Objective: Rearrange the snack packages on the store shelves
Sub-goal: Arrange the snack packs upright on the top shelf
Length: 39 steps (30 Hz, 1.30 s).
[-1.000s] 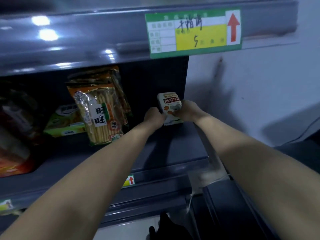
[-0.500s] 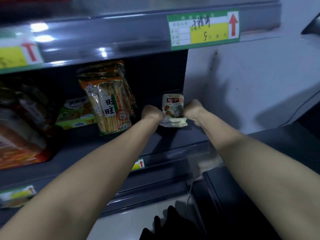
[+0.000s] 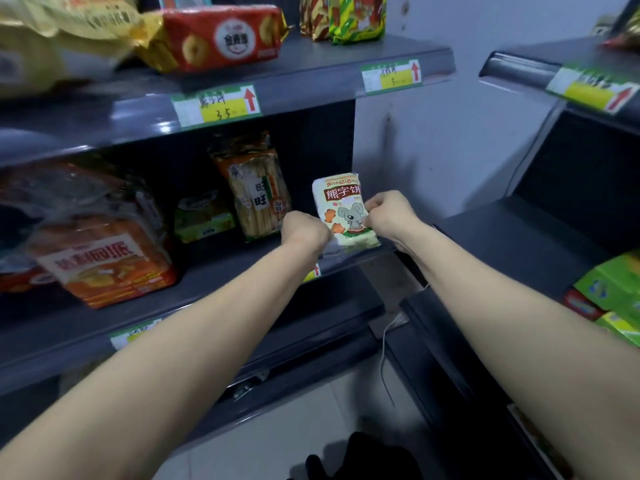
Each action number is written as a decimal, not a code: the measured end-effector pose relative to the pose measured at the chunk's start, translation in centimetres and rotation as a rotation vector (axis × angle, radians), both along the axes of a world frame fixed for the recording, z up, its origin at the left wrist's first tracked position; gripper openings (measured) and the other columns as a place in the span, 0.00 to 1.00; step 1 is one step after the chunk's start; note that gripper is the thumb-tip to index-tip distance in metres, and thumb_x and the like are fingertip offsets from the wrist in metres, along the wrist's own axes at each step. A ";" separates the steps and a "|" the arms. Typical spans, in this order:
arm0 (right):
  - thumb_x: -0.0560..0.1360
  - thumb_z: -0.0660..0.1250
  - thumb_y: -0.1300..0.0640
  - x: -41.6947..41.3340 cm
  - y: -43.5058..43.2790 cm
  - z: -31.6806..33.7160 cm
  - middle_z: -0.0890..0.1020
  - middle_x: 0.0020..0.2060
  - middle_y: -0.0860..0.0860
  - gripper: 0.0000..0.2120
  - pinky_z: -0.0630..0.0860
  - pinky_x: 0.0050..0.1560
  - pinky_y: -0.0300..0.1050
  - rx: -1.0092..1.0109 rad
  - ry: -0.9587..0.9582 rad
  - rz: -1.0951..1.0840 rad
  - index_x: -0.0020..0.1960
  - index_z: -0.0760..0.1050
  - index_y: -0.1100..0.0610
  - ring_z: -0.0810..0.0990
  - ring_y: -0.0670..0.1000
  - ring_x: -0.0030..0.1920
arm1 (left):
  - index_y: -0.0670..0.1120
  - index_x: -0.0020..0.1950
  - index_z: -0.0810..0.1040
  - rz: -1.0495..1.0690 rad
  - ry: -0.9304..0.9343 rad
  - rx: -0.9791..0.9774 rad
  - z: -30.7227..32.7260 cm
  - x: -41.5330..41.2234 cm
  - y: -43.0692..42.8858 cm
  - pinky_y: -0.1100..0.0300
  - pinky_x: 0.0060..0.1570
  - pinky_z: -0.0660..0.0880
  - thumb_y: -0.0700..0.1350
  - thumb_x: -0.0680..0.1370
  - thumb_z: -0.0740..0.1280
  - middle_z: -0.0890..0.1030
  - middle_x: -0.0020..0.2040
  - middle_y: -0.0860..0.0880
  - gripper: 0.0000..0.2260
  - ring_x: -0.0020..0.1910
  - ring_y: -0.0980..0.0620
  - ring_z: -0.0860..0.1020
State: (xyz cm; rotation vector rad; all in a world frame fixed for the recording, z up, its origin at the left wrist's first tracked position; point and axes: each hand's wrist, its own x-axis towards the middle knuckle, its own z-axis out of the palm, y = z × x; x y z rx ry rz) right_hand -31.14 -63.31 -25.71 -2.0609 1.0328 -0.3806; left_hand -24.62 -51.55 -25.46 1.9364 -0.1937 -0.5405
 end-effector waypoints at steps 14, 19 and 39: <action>0.69 0.63 0.70 -5.3 8.9 14.0 0.80 0.41 0.51 0.14 0.80 0.48 0.51 -0.158 -0.408 -0.111 0.33 0.73 0.53 0.81 0.55 0.49 | 0.48 0.33 0.74 -0.126 -0.483 -0.297 12.4 -5.0 9.6 0.51 0.47 0.79 0.41 0.70 0.72 0.80 0.39 0.48 0.10 0.43 0.48 0.80; 0.70 0.64 0.72 -3.6 9.7 18.2 0.79 0.39 0.50 0.13 0.77 0.34 0.41 -0.128 -0.582 -0.046 0.37 0.73 0.54 0.80 0.51 0.44 | 0.48 0.38 0.75 -0.141 -0.631 -0.375 17.4 -3.6 10.3 0.53 0.46 0.80 0.42 0.72 0.72 0.80 0.38 0.51 0.07 0.41 0.51 0.80; 0.72 0.67 0.69 18.9 2.8 28.2 0.82 0.49 0.53 0.09 0.81 0.51 0.52 -0.205 -0.705 0.181 0.47 0.78 0.56 0.81 0.53 0.50 | 0.45 0.41 0.79 0.158 -0.755 -0.255 28.3 16.6 4.6 0.51 0.50 0.80 0.39 0.74 0.70 0.83 0.47 0.43 0.03 0.46 0.48 0.82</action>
